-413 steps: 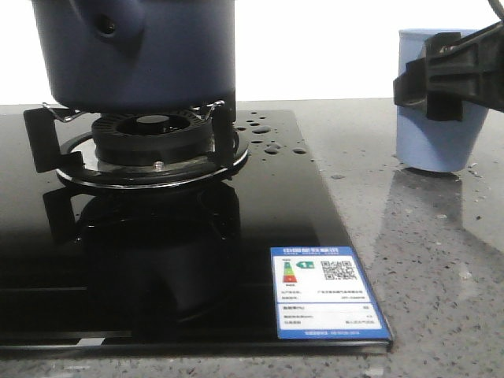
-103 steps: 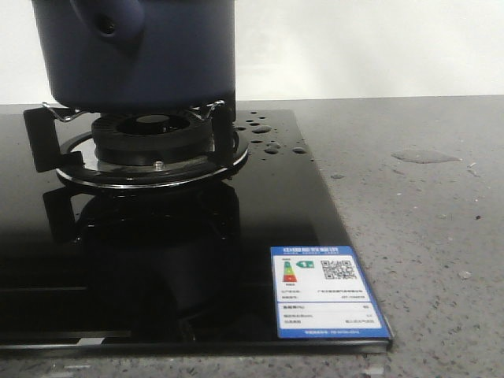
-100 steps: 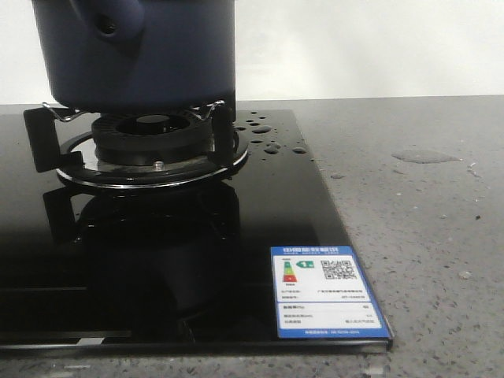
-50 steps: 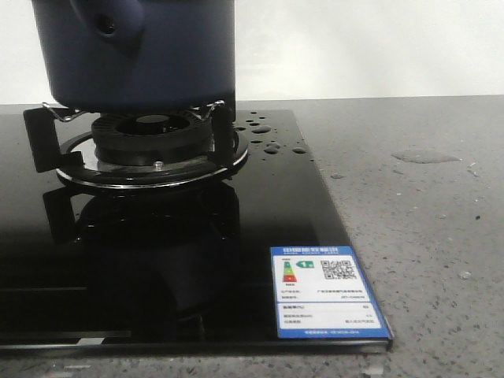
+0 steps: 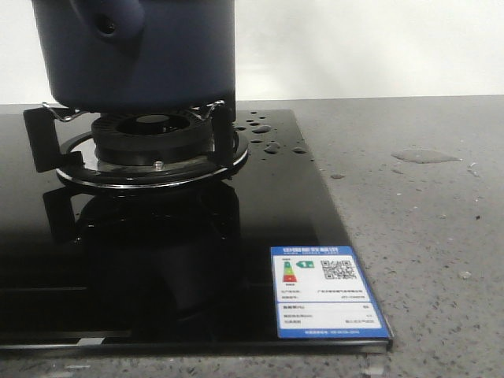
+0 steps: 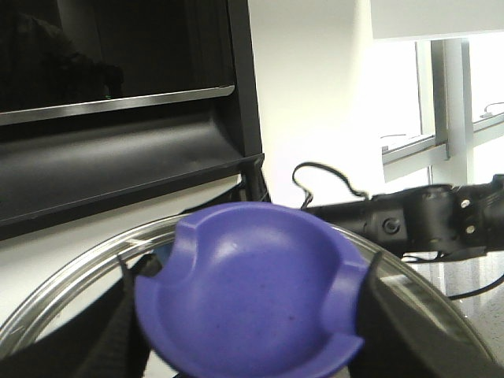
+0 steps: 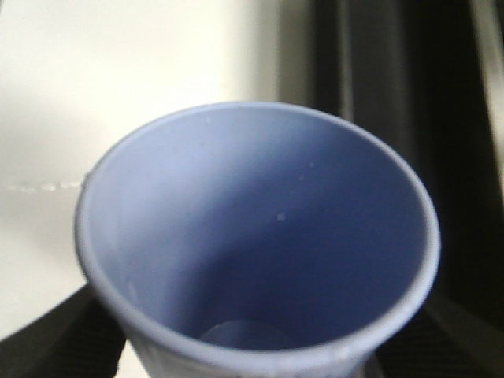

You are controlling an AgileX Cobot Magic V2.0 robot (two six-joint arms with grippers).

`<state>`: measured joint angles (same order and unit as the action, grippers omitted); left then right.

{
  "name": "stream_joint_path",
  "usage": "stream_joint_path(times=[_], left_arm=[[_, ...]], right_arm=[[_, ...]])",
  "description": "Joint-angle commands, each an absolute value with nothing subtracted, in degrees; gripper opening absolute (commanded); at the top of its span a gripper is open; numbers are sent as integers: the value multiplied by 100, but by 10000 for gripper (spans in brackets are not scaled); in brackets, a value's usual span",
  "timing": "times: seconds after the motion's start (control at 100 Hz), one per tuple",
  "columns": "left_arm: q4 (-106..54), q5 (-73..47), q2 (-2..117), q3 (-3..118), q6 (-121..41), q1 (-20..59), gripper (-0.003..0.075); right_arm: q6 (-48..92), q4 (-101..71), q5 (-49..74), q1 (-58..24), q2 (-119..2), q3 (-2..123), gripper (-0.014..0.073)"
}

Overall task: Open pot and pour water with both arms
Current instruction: 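Tilt the cup with the right gripper to pour water into the pot, then carry the cup back and set it on the counter, open right gripper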

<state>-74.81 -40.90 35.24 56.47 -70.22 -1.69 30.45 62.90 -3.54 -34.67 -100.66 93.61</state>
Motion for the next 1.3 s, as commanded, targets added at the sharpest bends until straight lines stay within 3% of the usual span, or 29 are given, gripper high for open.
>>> stream_joint_path(times=[0.0, 0.27, 0.43, 0.52, 0.65, 0.92, 1.13, 1.29], left_arm=[[-7842, -3824, 3538, 5817, -6978, -73, 232], [-7718, -3816, 3538, 5817, -6978, 5, 232], [-7718, -3816, 3538, 5817, -6978, 5, 232], [-7709, -3816, 3538, 5817, -6978, 5, 232], [-7709, -3816, 3538, 5817, -6978, 5, 232], [-7607, -3816, 3558, 5781, -6978, 182, 232], [-7618, -3816, 3558, 5526, -6978, 182, 232], [-7628, -3816, 3558, 5383, -6978, 182, 232]], right_arm=[[3052, 6479, -518, -3451, -9864, 9557, 456], [3052, 7654, -318, -3451, -9835, 9567, 456], [3003, 7652, -243, -3451, -9760, 9567, 456], [2240, 6928, 0, -3462, -9737, 9567, 456], [1199, 5698, 880, -3499, -9635, 9567, 456], [258, 4901, 2907, -3477, -8938, 9567, 456], [-1211, 4369, 3601, -2796, -8042, 9256, 456], [-1271, 3528, 3103, -1809, -7248, 7949, 456]])
